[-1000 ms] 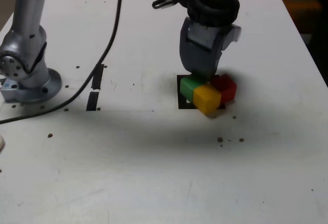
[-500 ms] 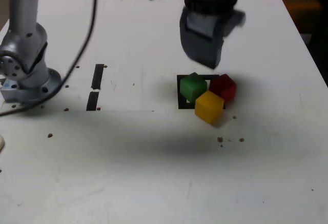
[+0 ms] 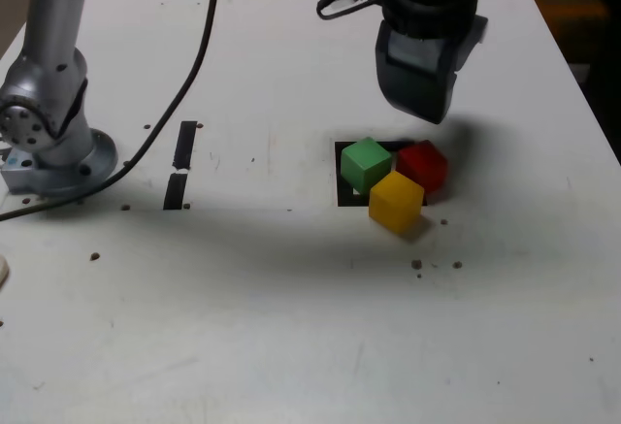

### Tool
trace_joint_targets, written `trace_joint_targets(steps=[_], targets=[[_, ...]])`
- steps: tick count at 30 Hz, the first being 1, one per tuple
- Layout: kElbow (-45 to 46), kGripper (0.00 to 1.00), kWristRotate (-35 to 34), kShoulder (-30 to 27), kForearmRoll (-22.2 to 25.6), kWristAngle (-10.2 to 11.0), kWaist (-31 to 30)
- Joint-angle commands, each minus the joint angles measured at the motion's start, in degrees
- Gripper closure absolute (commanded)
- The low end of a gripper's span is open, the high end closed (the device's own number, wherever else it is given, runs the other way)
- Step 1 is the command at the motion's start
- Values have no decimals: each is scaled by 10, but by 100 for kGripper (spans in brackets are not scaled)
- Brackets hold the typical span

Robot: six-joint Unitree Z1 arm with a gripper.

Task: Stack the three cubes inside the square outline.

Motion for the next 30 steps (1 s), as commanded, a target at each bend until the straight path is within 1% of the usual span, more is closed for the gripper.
trace_joint_targets(steps=[1, 5, 13, 21, 30], targets=[[-1, 0, 0, 19, -14, -3, 1], [1, 0, 0, 30, -24, -8, 0], [10, 0, 2, 23, -25, -32, -19], [35, 0, 22, 12, -23, -33, -37], [69, 0, 42, -15, 0, -37, -42]])
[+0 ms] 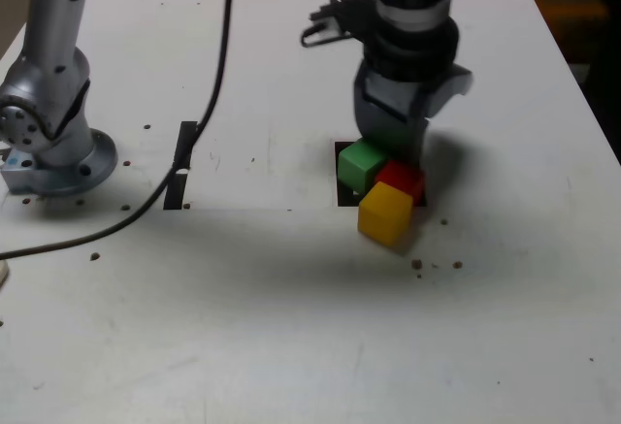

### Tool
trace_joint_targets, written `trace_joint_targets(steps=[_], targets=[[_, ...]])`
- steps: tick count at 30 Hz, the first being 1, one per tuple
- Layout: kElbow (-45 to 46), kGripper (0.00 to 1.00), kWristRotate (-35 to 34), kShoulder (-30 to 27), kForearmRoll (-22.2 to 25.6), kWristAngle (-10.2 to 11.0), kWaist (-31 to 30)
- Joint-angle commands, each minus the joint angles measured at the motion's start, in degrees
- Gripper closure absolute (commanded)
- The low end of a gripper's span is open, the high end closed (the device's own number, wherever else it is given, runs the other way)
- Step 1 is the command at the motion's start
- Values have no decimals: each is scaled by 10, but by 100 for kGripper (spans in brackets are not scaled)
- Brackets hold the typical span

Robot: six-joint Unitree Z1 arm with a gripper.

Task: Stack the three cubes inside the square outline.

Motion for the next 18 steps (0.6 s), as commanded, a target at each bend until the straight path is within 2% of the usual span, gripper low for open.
trace_joint_targets(steps=[1, 11, 18], targets=[[5, 0, 3, -8, 2, -4, -4], [35, 0, 34, -46, 17, -58, -29], [51, 0, 43, -47, 18, -82, -45]])
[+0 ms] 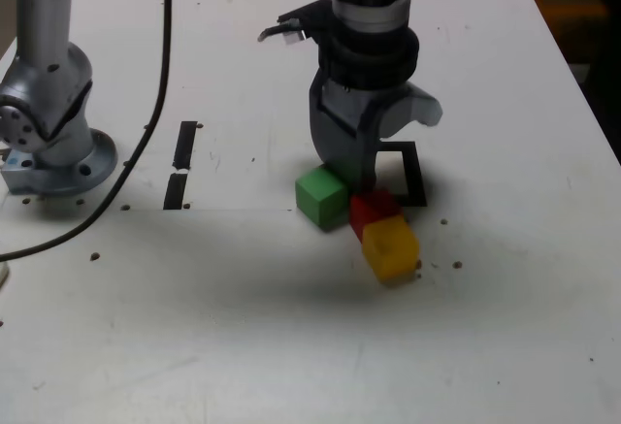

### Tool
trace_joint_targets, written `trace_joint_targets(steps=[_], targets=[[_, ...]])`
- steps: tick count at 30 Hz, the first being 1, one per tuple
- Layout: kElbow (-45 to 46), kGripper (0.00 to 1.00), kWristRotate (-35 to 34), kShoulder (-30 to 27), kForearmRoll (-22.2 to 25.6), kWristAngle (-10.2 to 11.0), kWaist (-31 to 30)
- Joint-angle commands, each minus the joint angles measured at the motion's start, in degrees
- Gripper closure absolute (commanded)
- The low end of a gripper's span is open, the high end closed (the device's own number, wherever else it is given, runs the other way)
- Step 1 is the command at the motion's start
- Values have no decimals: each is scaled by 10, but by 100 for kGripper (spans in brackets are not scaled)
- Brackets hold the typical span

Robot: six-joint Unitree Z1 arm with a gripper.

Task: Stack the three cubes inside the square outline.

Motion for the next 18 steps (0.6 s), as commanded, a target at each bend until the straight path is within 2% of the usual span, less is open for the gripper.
trace_joint_targets(steps=[1, 6, 12, 15, 18], targets=[[4, 0, 1, -3, 0, -6, -5], [14, 0, 1, -2, 5, -21, -18], [18, 0, 0, -11, 44, -37, -34], [12, 0, 1, -23, 60, -13, -40], [6, 0, 3, -36, 67, 27, -46]])
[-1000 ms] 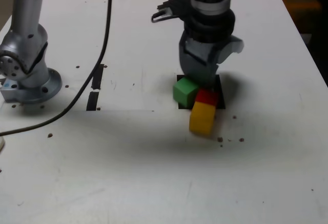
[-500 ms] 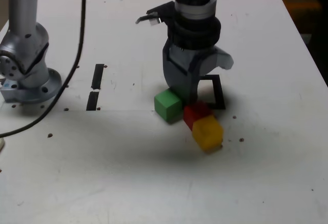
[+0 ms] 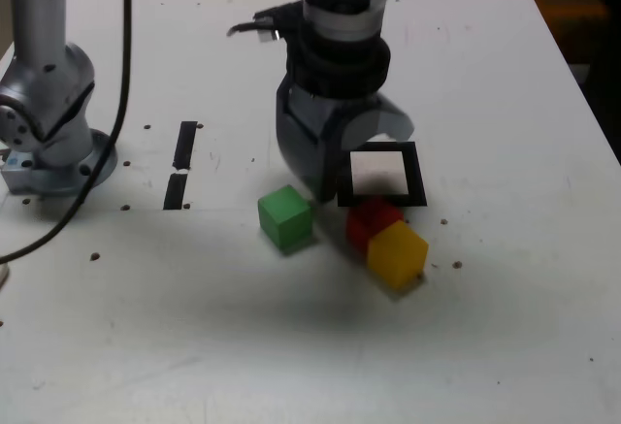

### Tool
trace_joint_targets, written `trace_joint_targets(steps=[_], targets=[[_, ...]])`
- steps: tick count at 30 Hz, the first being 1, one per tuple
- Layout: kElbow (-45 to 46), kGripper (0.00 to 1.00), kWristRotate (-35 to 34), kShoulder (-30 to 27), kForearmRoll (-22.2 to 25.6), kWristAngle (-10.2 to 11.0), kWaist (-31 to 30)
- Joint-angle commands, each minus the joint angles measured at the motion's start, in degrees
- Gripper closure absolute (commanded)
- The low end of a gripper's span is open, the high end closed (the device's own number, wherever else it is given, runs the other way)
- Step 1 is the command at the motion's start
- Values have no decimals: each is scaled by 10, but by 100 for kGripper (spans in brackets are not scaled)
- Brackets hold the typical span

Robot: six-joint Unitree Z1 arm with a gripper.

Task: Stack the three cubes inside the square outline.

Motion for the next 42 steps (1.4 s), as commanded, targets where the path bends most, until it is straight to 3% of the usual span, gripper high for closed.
trace_joint_targets(steps=[1, 3, 10, 20, 28, 38, 42], targets=[[-5, 0, 2, -16, 7, 21, -6], [-7, 0, 2, -25, 21, 27, -11], [-16, 0, 5, -52, 69, 0, -23], [-37, 0, 58, -56, 27, -7, -56], [-56, 0, 66, -29, 34, -33, -64], [-57, 1, 66, -8, 41, -44, -69], [-43, 1, 73, 0, 15, -45, -70]])
